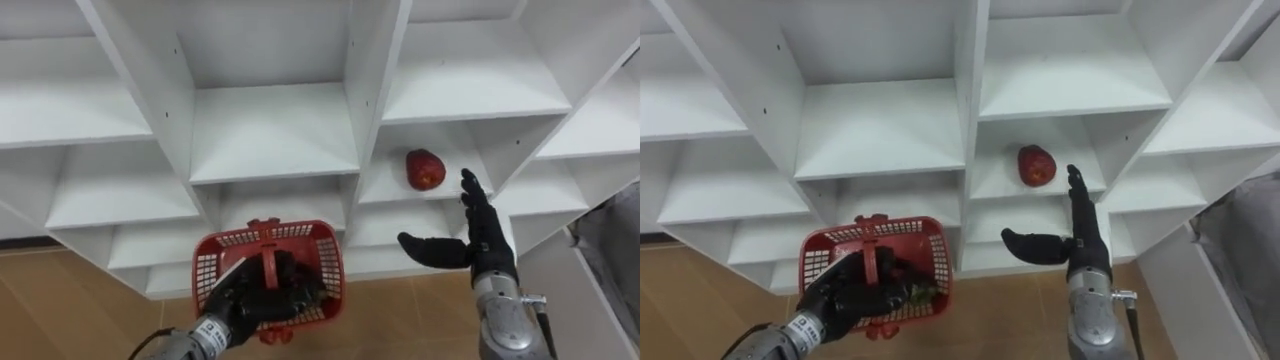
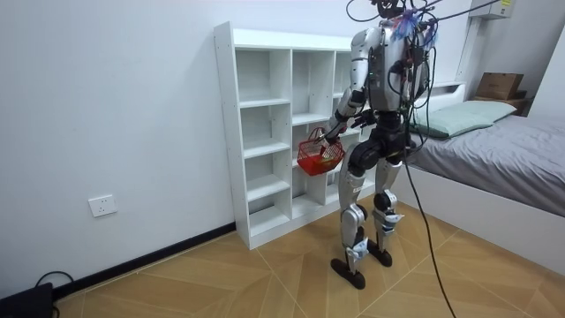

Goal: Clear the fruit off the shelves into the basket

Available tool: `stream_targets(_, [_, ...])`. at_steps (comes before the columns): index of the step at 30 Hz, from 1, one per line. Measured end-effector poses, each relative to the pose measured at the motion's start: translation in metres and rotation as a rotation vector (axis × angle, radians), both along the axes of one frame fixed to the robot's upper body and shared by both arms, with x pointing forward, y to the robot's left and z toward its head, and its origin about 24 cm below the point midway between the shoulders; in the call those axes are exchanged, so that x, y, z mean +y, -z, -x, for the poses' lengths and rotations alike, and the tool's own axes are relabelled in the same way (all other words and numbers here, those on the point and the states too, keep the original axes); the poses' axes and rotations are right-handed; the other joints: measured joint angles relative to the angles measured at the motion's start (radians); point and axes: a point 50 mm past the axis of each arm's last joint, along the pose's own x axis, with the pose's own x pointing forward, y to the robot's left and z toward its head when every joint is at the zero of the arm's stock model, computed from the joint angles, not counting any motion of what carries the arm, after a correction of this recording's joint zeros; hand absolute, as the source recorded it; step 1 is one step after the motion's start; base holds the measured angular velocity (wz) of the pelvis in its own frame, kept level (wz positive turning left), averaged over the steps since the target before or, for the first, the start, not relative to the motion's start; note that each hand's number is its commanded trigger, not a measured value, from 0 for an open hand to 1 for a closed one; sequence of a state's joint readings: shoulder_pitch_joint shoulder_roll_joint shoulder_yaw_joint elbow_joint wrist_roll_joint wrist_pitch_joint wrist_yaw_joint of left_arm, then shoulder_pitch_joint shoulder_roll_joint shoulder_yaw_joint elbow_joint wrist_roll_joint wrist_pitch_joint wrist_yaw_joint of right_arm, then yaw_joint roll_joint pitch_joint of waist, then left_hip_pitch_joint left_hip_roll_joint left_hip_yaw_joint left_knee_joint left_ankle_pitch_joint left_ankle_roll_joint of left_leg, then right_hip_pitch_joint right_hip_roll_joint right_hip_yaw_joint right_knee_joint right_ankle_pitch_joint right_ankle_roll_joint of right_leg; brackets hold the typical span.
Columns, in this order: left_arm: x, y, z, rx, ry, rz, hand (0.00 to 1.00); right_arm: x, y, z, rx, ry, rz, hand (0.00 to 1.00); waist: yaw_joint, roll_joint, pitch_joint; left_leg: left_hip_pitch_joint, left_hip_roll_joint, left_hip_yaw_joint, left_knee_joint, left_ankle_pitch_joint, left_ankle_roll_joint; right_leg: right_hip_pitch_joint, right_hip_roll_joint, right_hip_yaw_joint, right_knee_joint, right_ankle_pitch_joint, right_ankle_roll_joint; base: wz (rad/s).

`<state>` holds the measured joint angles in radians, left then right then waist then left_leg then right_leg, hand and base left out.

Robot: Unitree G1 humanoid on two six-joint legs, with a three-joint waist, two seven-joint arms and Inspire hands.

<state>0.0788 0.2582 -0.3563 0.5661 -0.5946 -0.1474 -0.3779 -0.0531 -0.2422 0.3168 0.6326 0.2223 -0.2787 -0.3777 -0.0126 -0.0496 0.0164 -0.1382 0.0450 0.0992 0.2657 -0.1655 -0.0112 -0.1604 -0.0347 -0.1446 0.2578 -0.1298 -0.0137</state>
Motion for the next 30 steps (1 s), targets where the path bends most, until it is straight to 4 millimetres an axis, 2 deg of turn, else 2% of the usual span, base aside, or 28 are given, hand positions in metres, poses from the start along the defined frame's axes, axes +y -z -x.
stream_targets(5, [0.002,0.002,0.004,0.013,0.007,-0.016,1.00,-0.019,-0.001,-0.002,0.008,0.078,0.016,0.00,0.023,-0.015,0.0086,-0.045,0.001,-0.029,0.082,-0.030,-0.008,-0.041,-0.010,-0.022,0.090,-0.049,-0.007,0.14])
stream_targets(9, [0.001,0.001,0.003,0.006,0.010,-0.012,1.00,-0.030,-0.005,-0.010,0.005,0.094,0.054,0.00,0.041,-0.019,0.0079,-0.113,0.004,-0.050,0.157,-0.050,-0.013,-0.099,-0.014,-0.033,0.162,-0.076,-0.016,0.12])
stream_targets(12, [0.000,-0.001,0.002,0.000,0.017,-0.005,1.00,-0.034,-0.007,-0.015,0.001,0.109,0.067,0.00,0.045,-0.019,0.0082,-0.152,0.006,-0.062,0.201,-0.054,-0.014,-0.125,-0.018,-0.047,0.194,-0.083,-0.022,0.12])
stream_targets(16, [0.000,-0.001,0.002,0.001,0.019,-0.007,1.00,-0.038,-0.017,-0.029,-0.033,0.137,0.071,0.00,0.047,-0.020,0.0097,-0.229,0.016,-0.078,0.291,-0.075,-0.019,-0.184,-0.019,-0.057,0.264,-0.106,-0.031,0.10])
stream_targets(19, [0.001,0.000,0.003,0.007,0.019,-0.011,1.00,-0.039,-0.024,-0.038,-0.059,0.137,0.082,0.00,0.050,-0.016,0.0121,-0.285,0.029,-0.085,0.338,-0.090,-0.022,-0.231,-0.017,-0.061,0.294,-0.113,-0.026,0.00])
stream_targets(20, [0.001,0.000,0.003,0.010,0.019,-0.012,1.00,-0.039,-0.025,-0.040,-0.062,0.133,0.094,0.00,0.050,-0.014,0.0134,-0.305,0.031,-0.094,0.352,-0.094,-0.024,-0.245,-0.015,-0.066,0.306,-0.115,-0.031,0.07])
stream_targets(26, [-0.002,-0.001,-0.002,0.013,0.029,-0.008,1.00,-0.044,-0.033,-0.050,-0.082,0.159,0.148,0.00,0.058,-0.011,0.0184,-0.409,0.029,-0.107,0.434,-0.105,-0.025,-0.344,-0.020,-0.074,0.394,-0.129,-0.036,0.04])
stream_targets(30, [-0.002,0.000,-0.001,0.030,0.033,-0.008,1.00,-0.053,-0.038,-0.054,-0.091,0.205,0.154,0.00,0.076,-0.012,0.0215,-0.440,0.027,-0.108,0.459,-0.111,-0.033,-0.383,-0.033,-0.072,0.435,-0.146,-0.048,0.01])
